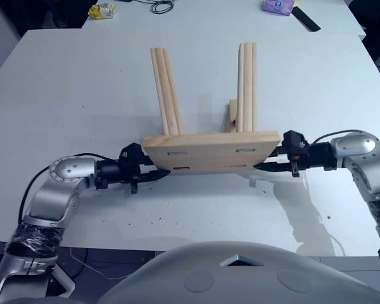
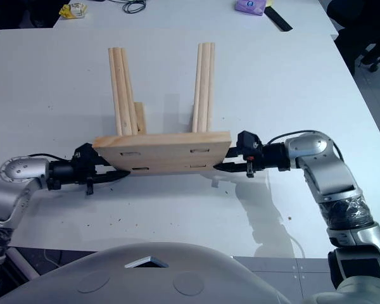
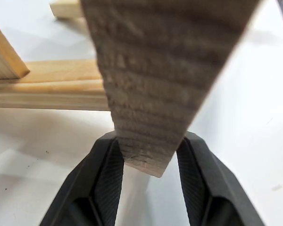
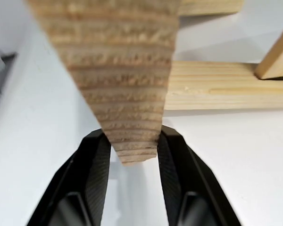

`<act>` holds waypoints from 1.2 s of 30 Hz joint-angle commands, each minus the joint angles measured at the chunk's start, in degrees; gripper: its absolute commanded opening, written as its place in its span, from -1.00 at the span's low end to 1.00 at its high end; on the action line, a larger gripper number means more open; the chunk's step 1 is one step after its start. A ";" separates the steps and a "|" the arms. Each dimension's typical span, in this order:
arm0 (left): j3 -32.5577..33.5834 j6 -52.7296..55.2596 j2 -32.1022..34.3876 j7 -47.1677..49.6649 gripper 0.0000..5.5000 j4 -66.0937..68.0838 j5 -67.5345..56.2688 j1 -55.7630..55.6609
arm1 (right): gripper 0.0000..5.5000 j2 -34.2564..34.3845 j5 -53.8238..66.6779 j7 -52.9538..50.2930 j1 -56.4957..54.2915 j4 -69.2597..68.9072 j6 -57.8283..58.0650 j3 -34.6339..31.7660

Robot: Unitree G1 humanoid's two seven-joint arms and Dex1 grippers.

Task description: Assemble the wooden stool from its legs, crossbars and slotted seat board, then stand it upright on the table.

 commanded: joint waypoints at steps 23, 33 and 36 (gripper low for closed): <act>14.92 -18.29 -20.75 99.11 -0.42 -15.94 -82.11 -14.85 | -0.45 35.48 74.04 -104.77 -13.95 -10.37 25.78 -31.48; 19.99 -30.24 -28.14 117.45 -0.42 -17.09 -78.41 -25.19 | -0.45 42.17 86.18 -132.66 -29.95 -13.25 2.44 -32.03; 21.26 -31.85 -30.01 122.31 -0.42 -17.32 -75.94 -27.25 | -0.45 44.52 84.69 -138.09 -30.95 -13.85 -0.62 -33.10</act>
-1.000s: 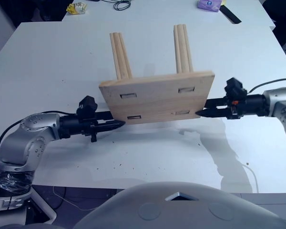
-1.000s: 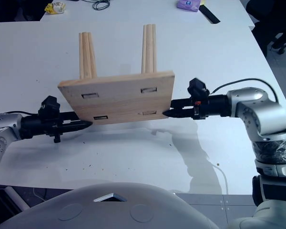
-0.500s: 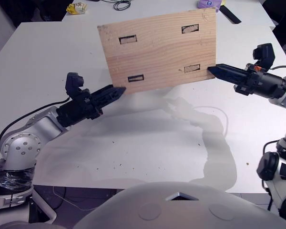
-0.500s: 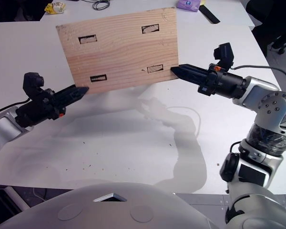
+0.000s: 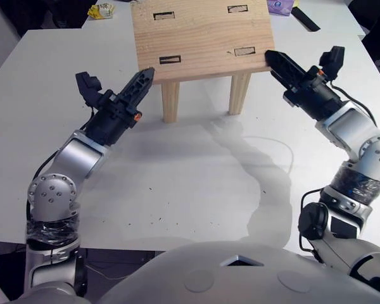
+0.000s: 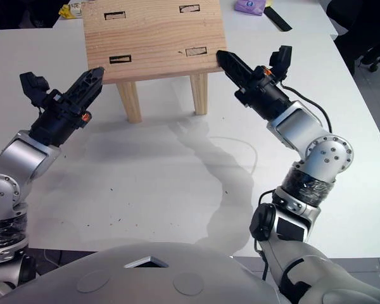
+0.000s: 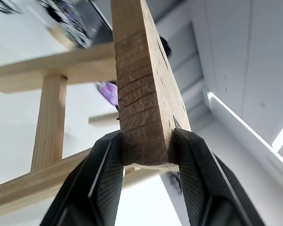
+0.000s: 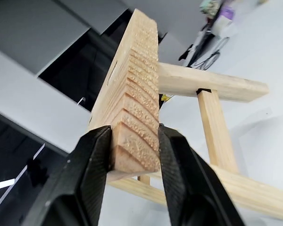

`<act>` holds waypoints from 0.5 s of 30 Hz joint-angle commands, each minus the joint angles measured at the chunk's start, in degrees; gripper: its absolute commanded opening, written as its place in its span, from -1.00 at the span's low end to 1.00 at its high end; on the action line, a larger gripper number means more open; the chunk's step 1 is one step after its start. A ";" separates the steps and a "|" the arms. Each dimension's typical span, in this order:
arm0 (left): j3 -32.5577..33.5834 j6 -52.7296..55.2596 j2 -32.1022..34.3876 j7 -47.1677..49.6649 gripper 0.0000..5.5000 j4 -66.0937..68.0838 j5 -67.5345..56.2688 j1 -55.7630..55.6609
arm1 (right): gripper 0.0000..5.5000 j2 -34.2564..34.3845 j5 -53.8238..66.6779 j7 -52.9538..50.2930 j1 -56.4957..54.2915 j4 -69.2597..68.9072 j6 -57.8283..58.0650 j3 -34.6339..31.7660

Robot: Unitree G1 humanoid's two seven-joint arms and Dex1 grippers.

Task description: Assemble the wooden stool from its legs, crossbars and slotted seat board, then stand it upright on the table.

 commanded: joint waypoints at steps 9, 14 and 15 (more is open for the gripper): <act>16.10 -30.69 -14.44 54.27 -0.47 -0.89 2.02 -14.28 | -0.47 8.70 14.53 -62.45 -12.22 -11.59 -34.72 -1.36; 14.85 -29.87 -17.30 52.79 -0.54 -1.25 6.95 -12.18 | -0.48 9.89 10.53 -59.68 -5.65 -12.30 -35.30 1.26; 14.87 -30.19 -18.06 52.27 -0.52 -2.66 7.74 -12.34 | -0.48 9.54 10.63 -58.40 -4.97 -12.68 -35.46 2.05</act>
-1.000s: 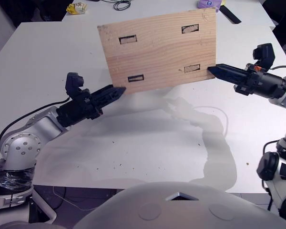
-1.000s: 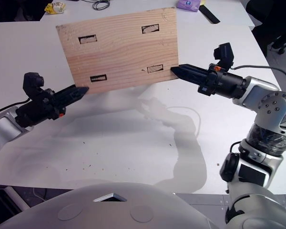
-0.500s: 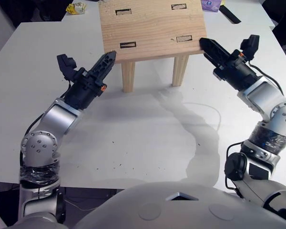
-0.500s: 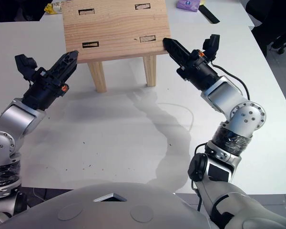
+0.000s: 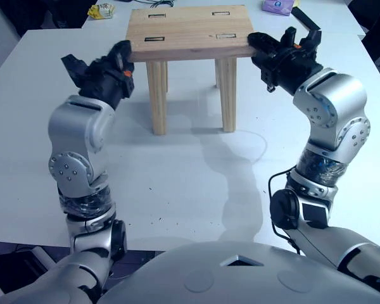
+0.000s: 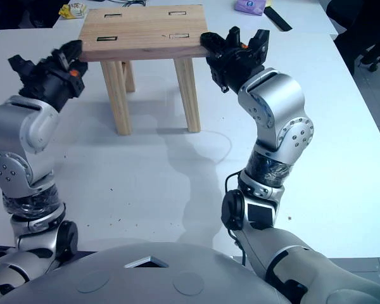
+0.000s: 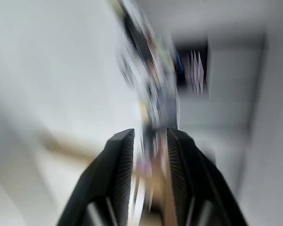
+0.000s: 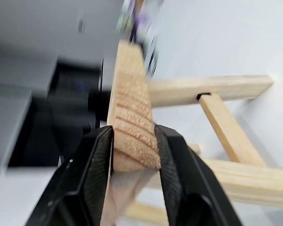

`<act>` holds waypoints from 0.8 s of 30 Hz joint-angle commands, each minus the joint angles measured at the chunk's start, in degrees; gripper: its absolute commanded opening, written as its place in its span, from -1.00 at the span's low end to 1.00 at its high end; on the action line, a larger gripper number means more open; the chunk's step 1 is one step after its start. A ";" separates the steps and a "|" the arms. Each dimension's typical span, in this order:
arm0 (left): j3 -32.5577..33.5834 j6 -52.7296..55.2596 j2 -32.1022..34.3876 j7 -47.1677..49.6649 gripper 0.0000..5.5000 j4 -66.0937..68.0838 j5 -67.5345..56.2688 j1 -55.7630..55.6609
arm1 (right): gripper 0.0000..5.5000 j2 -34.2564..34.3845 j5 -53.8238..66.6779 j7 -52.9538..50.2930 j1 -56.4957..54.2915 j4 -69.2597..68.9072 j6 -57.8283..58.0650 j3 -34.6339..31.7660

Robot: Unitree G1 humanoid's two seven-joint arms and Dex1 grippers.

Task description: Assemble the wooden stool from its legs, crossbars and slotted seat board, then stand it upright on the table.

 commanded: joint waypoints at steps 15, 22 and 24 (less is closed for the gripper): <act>2.13 0.59 -4.32 -2.19 0.09 -8.58 9.98 4.01 | 0.31 -12.24 1.68 8.44 6.59 -1.04 -4.67 3.53; 1.43 3.44 -4.28 -5.64 0.09 -7.83 11.90 5.32 | 0.31 -20.22 -3.45 14.74 7.92 0.10 -2.83 3.95; 1.00 5.65 -2.56 -7.88 0.09 -6.47 14.20 6.38 | 0.31 -22.92 -9.73 17.21 7.90 0.83 -2.38 5.04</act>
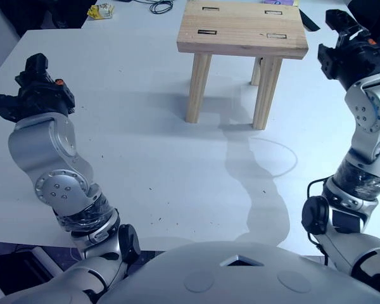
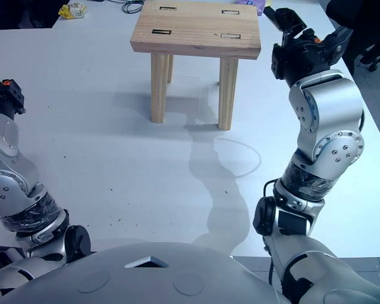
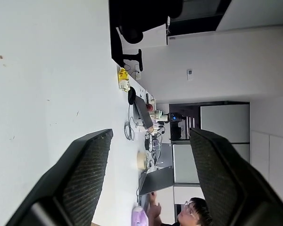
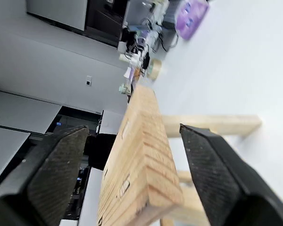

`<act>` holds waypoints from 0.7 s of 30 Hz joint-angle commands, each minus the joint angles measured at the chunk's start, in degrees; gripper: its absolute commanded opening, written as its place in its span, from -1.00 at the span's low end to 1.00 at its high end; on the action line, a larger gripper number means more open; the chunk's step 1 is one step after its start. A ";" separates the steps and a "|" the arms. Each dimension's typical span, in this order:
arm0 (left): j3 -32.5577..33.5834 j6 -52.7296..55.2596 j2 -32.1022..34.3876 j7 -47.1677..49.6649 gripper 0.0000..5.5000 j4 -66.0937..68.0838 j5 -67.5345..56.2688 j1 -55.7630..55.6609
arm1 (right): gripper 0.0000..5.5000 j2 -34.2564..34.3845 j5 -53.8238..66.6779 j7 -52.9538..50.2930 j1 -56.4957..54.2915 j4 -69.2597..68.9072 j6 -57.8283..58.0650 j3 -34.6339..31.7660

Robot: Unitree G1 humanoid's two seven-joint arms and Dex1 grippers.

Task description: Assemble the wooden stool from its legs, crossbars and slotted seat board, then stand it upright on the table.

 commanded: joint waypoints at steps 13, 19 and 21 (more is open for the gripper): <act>-26.79 16.75 25.12 -23.94 0.09 9.75 59.85 -13.26 | 0.31 -12.58 -68.80 37.39 -14.09 9.84 -11.55 32.76; -27.17 16.93 18.80 -26.68 0.09 9.37 69.78 -17.80 | 0.31 -6.50 -73.97 41.11 -15.71 6.81 -9.79 31.29; -26.26 17.75 14.02 -27.25 0.09 8.59 68.02 -18.37 | 0.31 -4.92 -74.80 41.92 -16.55 5.27 -8.04 30.64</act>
